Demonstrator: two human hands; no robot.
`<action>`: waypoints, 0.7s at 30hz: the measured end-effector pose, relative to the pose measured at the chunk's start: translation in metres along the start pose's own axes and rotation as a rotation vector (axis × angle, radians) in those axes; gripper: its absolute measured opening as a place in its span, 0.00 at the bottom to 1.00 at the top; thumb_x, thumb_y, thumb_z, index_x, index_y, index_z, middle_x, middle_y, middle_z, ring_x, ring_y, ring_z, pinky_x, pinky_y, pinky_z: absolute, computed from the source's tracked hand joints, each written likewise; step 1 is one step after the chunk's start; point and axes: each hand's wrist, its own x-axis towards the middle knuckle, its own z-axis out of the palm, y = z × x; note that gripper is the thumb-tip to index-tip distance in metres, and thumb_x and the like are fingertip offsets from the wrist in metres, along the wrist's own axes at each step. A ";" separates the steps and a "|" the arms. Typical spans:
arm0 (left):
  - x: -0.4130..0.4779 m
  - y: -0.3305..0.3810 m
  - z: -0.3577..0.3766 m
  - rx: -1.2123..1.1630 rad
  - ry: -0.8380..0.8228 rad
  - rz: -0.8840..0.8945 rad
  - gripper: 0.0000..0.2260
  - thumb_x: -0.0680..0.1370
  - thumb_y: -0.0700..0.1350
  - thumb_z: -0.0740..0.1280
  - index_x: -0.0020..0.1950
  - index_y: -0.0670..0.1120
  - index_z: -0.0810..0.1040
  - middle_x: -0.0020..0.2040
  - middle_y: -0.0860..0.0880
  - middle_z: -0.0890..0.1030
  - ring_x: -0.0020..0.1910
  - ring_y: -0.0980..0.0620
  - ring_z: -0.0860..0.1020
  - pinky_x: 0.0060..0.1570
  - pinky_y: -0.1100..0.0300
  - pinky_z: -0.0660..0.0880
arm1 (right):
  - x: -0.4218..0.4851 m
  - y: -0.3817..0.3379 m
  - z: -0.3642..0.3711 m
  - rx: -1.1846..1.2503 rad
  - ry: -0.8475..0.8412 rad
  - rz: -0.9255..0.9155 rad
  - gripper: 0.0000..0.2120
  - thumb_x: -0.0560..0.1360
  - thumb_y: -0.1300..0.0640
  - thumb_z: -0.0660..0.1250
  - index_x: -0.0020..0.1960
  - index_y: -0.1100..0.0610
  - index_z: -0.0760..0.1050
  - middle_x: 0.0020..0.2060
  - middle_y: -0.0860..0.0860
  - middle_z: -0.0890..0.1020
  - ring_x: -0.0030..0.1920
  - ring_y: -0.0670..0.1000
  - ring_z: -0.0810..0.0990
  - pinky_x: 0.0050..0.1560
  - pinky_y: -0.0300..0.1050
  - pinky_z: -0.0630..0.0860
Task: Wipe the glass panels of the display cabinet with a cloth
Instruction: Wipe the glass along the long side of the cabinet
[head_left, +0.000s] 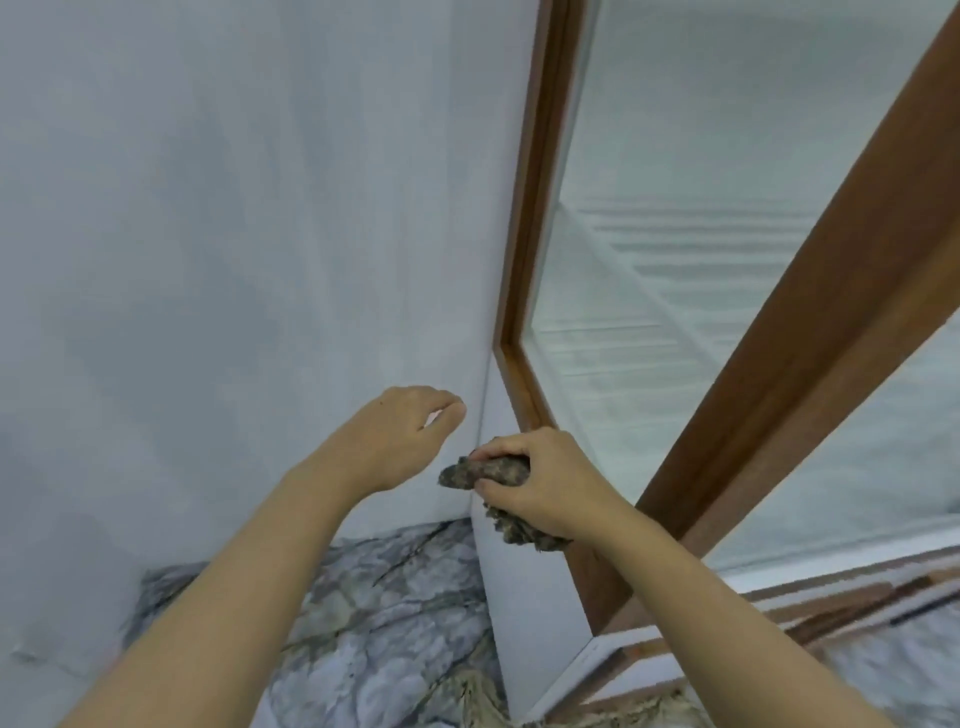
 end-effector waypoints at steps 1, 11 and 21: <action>0.016 0.002 -0.004 -0.010 -0.003 0.041 0.19 0.86 0.54 0.54 0.63 0.47 0.80 0.62 0.48 0.81 0.61 0.50 0.76 0.62 0.55 0.70 | 0.004 -0.001 -0.007 0.013 0.042 0.023 0.13 0.74 0.53 0.73 0.58 0.48 0.84 0.51 0.42 0.85 0.46 0.35 0.79 0.46 0.21 0.70; 0.141 0.061 -0.035 -0.165 0.131 0.545 0.27 0.81 0.61 0.51 0.53 0.44 0.82 0.48 0.49 0.84 0.49 0.52 0.79 0.55 0.50 0.75 | 0.005 -0.024 -0.060 0.111 0.571 0.204 0.12 0.74 0.57 0.74 0.57 0.48 0.84 0.48 0.38 0.83 0.51 0.31 0.79 0.50 0.22 0.70; 0.203 0.145 -0.104 -0.429 0.447 1.084 0.15 0.84 0.47 0.56 0.62 0.42 0.79 0.58 0.48 0.81 0.58 0.50 0.78 0.58 0.60 0.70 | 0.013 -0.115 -0.126 -0.058 1.223 0.170 0.13 0.76 0.56 0.73 0.60 0.47 0.82 0.49 0.39 0.85 0.50 0.41 0.84 0.51 0.35 0.80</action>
